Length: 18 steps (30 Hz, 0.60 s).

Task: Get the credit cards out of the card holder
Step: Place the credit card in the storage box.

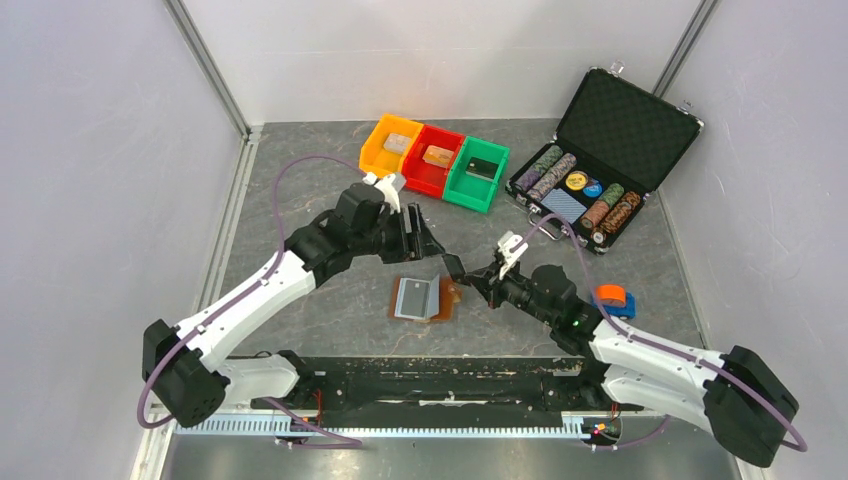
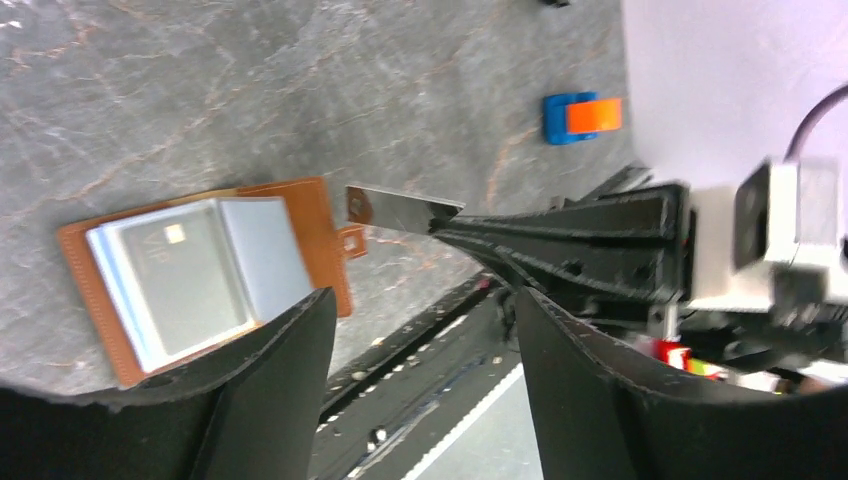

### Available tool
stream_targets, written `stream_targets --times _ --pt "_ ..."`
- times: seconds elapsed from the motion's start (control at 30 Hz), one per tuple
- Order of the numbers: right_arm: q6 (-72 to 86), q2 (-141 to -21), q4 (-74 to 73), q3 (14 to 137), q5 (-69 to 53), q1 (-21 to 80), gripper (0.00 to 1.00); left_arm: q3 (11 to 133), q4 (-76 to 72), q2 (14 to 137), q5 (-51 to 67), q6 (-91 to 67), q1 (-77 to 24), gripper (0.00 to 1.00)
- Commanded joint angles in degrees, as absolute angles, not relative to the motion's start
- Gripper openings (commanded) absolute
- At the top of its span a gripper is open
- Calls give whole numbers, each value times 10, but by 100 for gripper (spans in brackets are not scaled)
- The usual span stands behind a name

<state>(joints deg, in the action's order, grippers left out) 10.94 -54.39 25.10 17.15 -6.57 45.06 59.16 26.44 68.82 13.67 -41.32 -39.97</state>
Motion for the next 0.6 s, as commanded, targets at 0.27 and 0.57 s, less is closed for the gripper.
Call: stream_targets --times 0.27,0.57 --pt "-277 -522 518 99 118 545 0 656 274 724 169 -521 -387 77" --pt "-383 -546 561 84 180 613 0 621 206 762 218 -551 -386 81"
